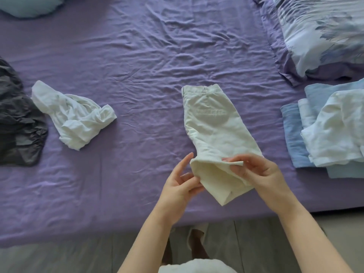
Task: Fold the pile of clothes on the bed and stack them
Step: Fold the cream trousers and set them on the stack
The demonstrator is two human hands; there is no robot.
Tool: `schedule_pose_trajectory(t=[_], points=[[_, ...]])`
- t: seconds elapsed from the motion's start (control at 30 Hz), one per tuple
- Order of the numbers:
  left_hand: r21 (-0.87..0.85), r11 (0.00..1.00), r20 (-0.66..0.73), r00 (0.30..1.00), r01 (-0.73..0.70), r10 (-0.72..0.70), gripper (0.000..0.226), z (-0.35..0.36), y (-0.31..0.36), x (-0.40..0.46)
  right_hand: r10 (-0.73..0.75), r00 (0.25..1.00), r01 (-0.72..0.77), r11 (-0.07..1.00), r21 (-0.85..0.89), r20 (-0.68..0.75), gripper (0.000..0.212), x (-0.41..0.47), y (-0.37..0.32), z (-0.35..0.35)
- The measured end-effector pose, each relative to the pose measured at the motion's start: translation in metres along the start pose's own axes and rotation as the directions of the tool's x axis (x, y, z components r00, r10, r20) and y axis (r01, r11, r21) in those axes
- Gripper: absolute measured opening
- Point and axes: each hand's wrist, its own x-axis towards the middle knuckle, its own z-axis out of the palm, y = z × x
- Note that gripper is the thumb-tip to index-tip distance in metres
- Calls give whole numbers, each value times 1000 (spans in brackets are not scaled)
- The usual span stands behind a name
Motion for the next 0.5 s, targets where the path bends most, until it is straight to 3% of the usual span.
schedule_pose_trajectory(t=[0.1, 0.2, 0.27, 0.37, 0.43, 0.5], points=[[-136, 991, 52, 999, 16, -9, 45, -10, 11, -3, 59, 986, -58, 998, -16, 155, 14, -12, 12, 18], [-202, 979, 20, 1000, 21, -18, 31, -20, 19, -2, 92, 977, -84, 995, -48, 192, 18, -20, 31, 42], [-93, 994, -30, 998, 58, -61, 29, -20, 20, -1, 90, 971, -64, 991, -121, 223, 20, -22, 45, 58], [289, 946, -309, 950, 145, -51, 39, -31, 6, 3, 185, 934, -136, 975, -173, 306, 38, -20, 67, 69], [440, 880, -391, 920, 177, 10, 58, -43, -1, 1, 242, 951, -209, 962, -177, 191, 43, -15, 81, 61], [520, 835, -392, 919, 181, 45, 80, -58, -7, -2, 185, 978, -209, 908, -364, -101, 40, -5, 98, 40]])
